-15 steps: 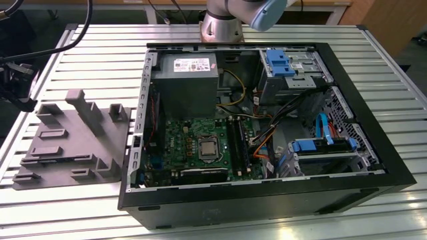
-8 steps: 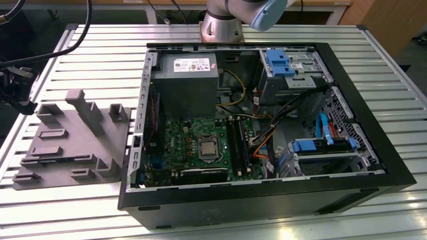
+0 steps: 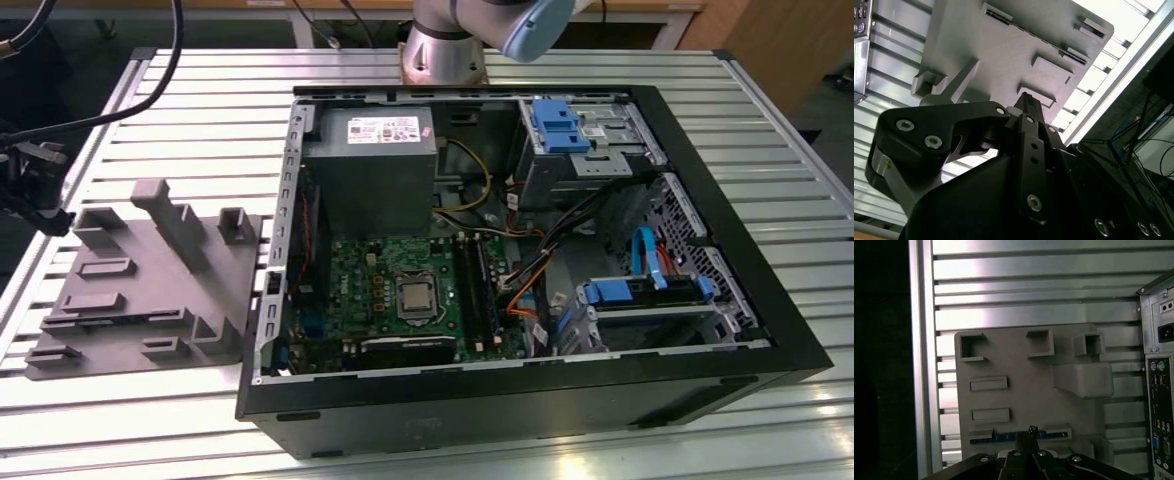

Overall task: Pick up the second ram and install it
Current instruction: 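Reach for the second ram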

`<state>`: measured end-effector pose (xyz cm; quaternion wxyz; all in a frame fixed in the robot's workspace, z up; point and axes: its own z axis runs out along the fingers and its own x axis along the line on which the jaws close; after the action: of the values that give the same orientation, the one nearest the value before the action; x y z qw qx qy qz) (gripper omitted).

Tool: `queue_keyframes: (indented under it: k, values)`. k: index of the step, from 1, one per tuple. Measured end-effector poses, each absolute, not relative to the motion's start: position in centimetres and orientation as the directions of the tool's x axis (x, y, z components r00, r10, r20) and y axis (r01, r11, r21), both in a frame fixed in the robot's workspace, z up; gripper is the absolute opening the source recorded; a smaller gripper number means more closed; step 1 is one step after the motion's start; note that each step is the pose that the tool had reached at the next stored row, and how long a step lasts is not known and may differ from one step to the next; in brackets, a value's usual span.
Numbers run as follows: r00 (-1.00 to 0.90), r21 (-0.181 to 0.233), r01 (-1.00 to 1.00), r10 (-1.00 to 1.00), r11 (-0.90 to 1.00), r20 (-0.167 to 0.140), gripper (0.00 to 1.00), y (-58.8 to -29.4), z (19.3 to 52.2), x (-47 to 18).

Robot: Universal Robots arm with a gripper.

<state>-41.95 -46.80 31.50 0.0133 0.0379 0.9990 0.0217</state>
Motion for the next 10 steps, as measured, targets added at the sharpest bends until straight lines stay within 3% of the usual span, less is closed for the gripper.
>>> queue_keyframes:
  k: [10]
  values:
    - [-0.997,0.044,0.075,0.076,0.996,-0.025,0.11,-47.26,31.08,-42.01]
